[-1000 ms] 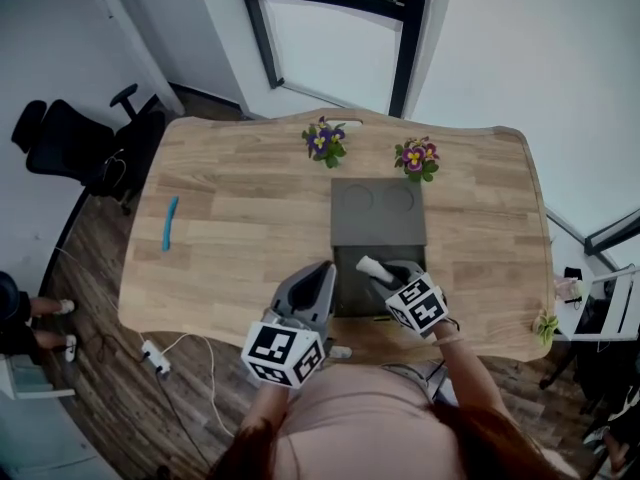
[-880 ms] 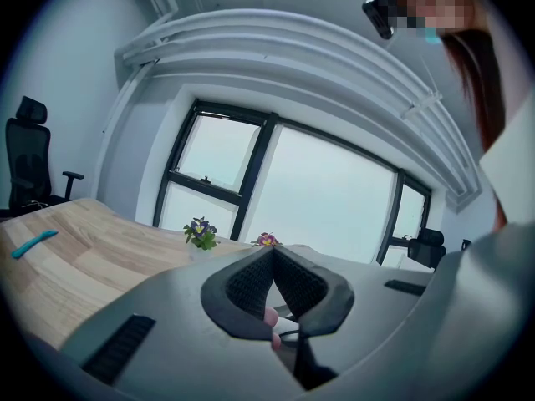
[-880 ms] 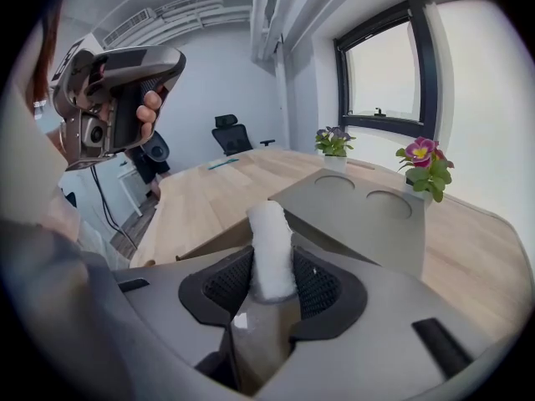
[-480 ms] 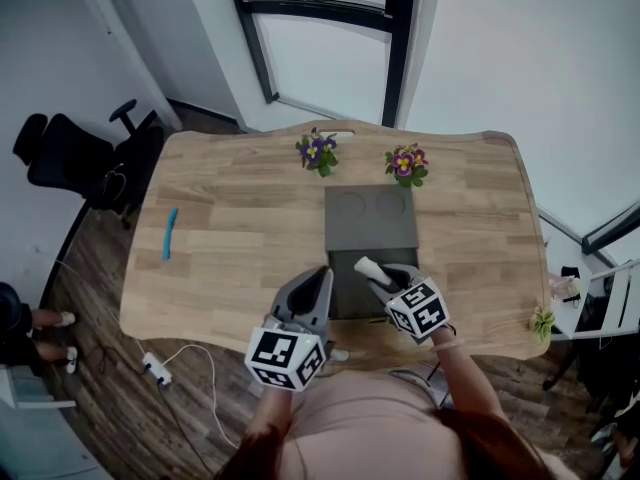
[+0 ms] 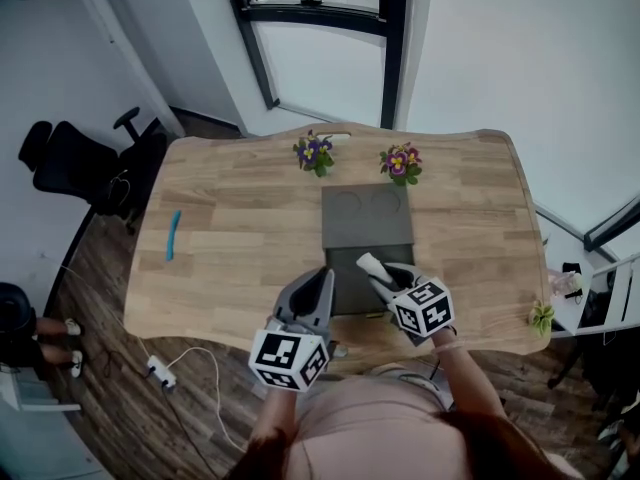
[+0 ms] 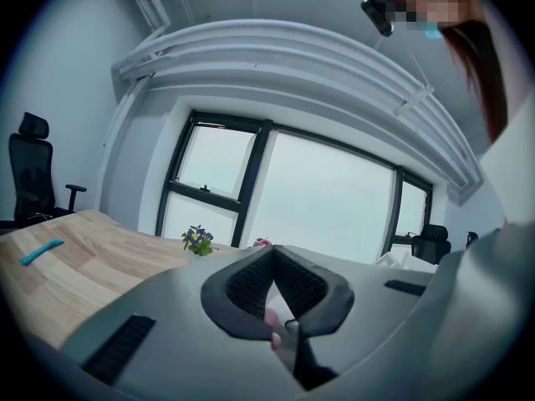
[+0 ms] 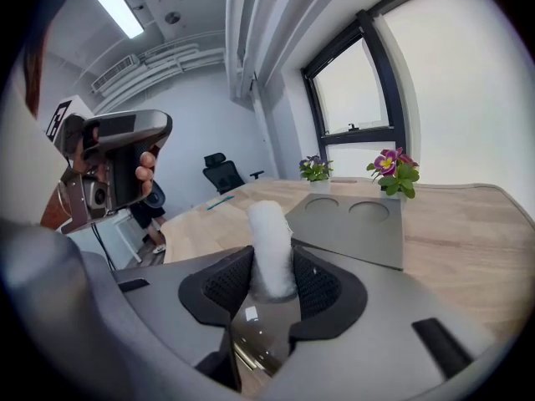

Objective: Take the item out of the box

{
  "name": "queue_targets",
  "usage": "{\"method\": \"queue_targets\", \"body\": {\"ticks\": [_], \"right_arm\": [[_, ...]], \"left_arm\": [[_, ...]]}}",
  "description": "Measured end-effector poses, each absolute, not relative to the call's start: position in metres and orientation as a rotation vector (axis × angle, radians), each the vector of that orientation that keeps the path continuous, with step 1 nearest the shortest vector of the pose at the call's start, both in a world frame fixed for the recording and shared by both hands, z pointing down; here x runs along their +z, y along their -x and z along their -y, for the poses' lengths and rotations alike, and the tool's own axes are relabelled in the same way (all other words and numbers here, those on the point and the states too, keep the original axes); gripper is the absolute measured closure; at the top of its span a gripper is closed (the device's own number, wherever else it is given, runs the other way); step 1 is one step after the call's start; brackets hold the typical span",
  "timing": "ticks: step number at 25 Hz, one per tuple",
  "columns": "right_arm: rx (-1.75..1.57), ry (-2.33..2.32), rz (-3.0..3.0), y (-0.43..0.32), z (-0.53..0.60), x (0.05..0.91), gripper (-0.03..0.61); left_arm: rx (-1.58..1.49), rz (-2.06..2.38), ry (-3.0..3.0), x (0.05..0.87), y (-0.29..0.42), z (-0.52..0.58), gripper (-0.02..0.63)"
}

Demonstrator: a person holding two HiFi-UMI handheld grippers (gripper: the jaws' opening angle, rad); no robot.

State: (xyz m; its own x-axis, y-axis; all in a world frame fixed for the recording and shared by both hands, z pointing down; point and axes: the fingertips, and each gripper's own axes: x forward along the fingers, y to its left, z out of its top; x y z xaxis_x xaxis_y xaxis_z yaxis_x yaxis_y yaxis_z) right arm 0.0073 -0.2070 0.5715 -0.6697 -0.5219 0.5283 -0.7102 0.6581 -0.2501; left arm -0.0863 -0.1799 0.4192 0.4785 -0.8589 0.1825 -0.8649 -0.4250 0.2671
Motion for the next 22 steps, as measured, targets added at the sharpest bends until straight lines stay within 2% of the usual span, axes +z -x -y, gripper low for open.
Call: {"method": "queue_targets", "body": {"ticks": [22], "right_arm": [[0.643, -1.040, 2.641, -0.042, 0.178, 0.526, 0.443]], "left_arm": [[0.047, 1.569, -2.406, 0.411, 0.056, 0.139, 0.612]]}}
